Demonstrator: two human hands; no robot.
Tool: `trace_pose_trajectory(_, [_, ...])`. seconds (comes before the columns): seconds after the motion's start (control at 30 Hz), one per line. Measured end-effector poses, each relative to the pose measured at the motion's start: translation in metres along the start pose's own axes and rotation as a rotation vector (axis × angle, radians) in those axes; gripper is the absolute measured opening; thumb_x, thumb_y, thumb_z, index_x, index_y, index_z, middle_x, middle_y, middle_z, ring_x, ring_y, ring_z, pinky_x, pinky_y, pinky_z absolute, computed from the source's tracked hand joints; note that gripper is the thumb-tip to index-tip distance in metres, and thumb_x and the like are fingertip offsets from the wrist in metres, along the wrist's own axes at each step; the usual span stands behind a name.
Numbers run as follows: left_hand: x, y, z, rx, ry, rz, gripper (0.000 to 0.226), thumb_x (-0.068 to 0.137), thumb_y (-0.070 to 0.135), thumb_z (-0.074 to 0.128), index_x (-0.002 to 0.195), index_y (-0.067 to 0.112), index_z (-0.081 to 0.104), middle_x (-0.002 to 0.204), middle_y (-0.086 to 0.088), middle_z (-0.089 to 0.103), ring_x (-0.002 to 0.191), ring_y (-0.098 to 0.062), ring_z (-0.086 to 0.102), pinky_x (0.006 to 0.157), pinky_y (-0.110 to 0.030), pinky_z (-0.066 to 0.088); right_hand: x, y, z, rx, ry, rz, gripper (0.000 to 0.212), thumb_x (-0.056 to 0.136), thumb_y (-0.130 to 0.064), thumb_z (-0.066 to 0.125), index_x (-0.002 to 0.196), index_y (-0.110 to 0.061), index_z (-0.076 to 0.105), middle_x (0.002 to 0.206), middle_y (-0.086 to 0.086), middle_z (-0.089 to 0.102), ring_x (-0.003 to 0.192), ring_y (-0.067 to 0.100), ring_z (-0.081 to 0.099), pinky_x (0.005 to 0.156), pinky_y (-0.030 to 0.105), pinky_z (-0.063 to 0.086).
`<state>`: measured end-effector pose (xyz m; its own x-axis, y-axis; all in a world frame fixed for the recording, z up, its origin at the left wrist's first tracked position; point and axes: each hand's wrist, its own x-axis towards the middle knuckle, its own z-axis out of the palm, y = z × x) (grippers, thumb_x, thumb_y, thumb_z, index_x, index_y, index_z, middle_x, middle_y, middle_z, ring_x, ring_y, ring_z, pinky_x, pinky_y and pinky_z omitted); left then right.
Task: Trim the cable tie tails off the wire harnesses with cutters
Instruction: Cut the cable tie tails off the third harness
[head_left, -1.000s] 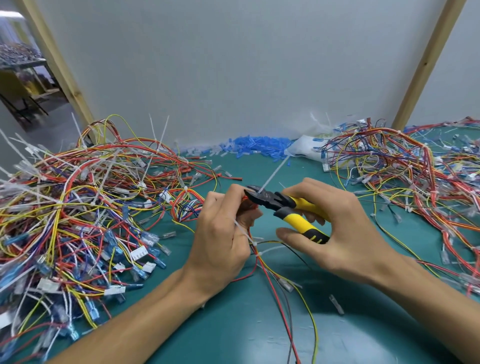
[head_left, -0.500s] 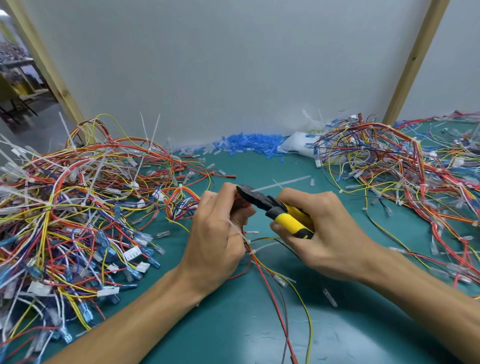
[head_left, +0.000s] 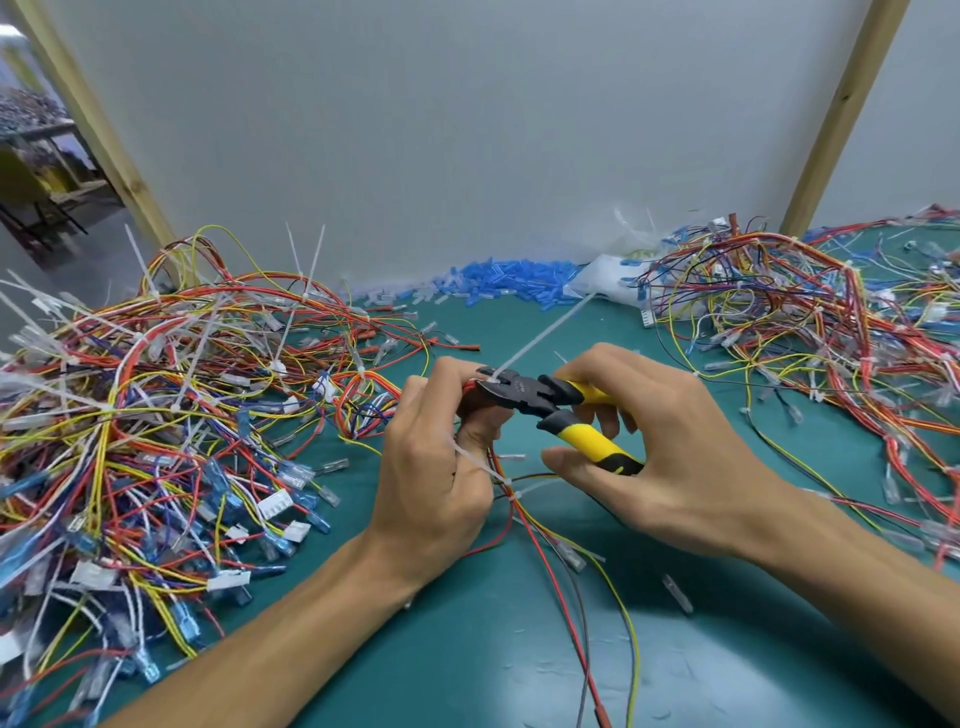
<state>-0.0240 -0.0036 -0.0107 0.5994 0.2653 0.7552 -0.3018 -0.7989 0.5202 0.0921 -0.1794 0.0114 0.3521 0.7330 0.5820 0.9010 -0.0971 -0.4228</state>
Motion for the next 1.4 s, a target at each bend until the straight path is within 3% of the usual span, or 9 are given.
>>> trace_pose_trajectory(0.33, [0.0000,-0.0045,0.0039,0.012,-0.079,0.020,0.042,0.083,-0.009,0.049,0.103,0.027,0.047,0.087,0.000,0.057,0.080,-0.037,0.053,0.071,-0.050,0.053,0.0001,0.0012,-0.0012,0.045,-0.018,0.028,0.030,0.082,-0.037,0.080,0.101,-0.025,0.062,0.082,-0.014,0.052,0.075,0.017,0.052,0.063,0.017,0.037])
trace_pose_trajectory(0.5, [0.0003,-0.0034,0.0039,0.003,-0.065,0.023,0.039,0.085,-0.008,0.051,0.103,0.026,0.049,0.087,0.004,0.055,0.079,-0.032,0.052,0.073,-0.036,0.054,0.0002,-0.0013,-0.0025,0.113,-0.044,0.055,0.033,0.081,-0.041,0.083,0.100,-0.024,0.063,0.080,-0.010,0.054,0.074,0.017,0.050,0.064,0.019,0.037])
trace_pose_trajectory(0.77, [0.0010,-0.0028,0.0035,0.033,-0.084,0.035,0.036,0.085,-0.006,0.050,0.102,0.026,0.046,0.086,0.008,0.051,0.077,-0.033,0.050,0.071,-0.049,0.054,0.0014,-0.0013,-0.0044,0.097,-0.036,0.053,0.030,0.083,-0.025,0.088,0.101,-0.021,0.065,0.081,-0.011,0.056,0.073,0.015,0.051,0.062,0.014,0.036])
trace_pose_trajectory(0.83, [0.0015,-0.0029,0.0037,0.062,-0.098,0.046,0.037,0.084,-0.006,0.048,0.102,0.026,0.045,0.087,0.010,0.048,0.078,-0.031,0.049,0.073,-0.045,0.053,0.0016,-0.0005,-0.0051,0.091,-0.045,0.049,0.027,0.084,-0.027,0.086,0.099,-0.022,0.064,0.078,-0.010,0.054,0.072,0.016,0.051,0.061,0.015,0.036])
trace_pose_trajectory(0.97, [0.0021,-0.0038,0.0042,0.149,-0.121,0.048,0.040,0.083,-0.009,0.052,0.101,0.025,0.044,0.084,0.008,0.047,0.076,-0.028,0.046,0.072,-0.014,0.037,0.0007,0.0006,-0.0035,0.130,-0.089,0.072,0.023,0.087,-0.028,0.082,0.094,-0.022,0.061,0.071,-0.006,0.050,0.065,0.016,0.045,0.055,0.017,0.032])
trace_pose_trajectory(1.07, [0.0015,-0.0047,0.0048,0.155,-0.143,0.021,0.031,0.086,-0.008,0.054,0.101,0.017,0.049,0.084,0.004,0.050,0.076,-0.028,0.046,0.072,-0.013,0.035,-0.0006,0.0003,-0.0032,0.142,-0.094,0.068,0.023,0.090,-0.024,0.079,0.085,-0.021,0.056,0.061,0.002,0.041,0.057,0.017,0.032,0.051,0.019,0.024])
trace_pose_trajectory(1.17, [0.0014,-0.0041,0.0053,0.151,-0.160,0.019,0.022,0.087,-0.007,0.053,0.100,0.010,0.052,0.084,-0.003,0.053,0.075,-0.029,0.046,0.070,-0.023,0.038,-0.0013,-0.0028,-0.0017,0.170,-0.117,0.087,0.028,0.092,-0.019,0.075,0.080,-0.022,0.050,0.058,0.004,0.034,0.055,0.017,0.025,0.049,0.023,0.021])
trace_pose_trajectory(1.27, [0.0014,-0.0034,0.0047,0.117,-0.160,0.014,0.030,0.080,-0.010,0.048,0.104,0.006,0.054,0.085,-0.007,0.052,0.076,-0.025,0.044,0.077,-0.007,0.036,0.0000,-0.0057,-0.0037,0.175,-0.146,0.078,0.034,0.091,-0.011,0.073,0.077,-0.026,0.046,0.058,0.003,0.031,0.056,0.016,0.022,0.048,0.022,0.019])
trace_pose_trajectory(1.4, [0.0007,-0.0007,0.0054,0.029,-0.137,-0.006,0.042,0.081,-0.011,0.047,0.109,0.019,0.050,0.086,0.001,0.050,0.074,-0.018,0.042,0.078,-0.002,0.036,0.0006,-0.0057,-0.0057,0.169,-0.147,0.053,0.033,0.091,-0.006,0.068,0.078,-0.026,0.045,0.059,0.001,0.028,0.056,0.017,0.021,0.048,0.023,0.017])
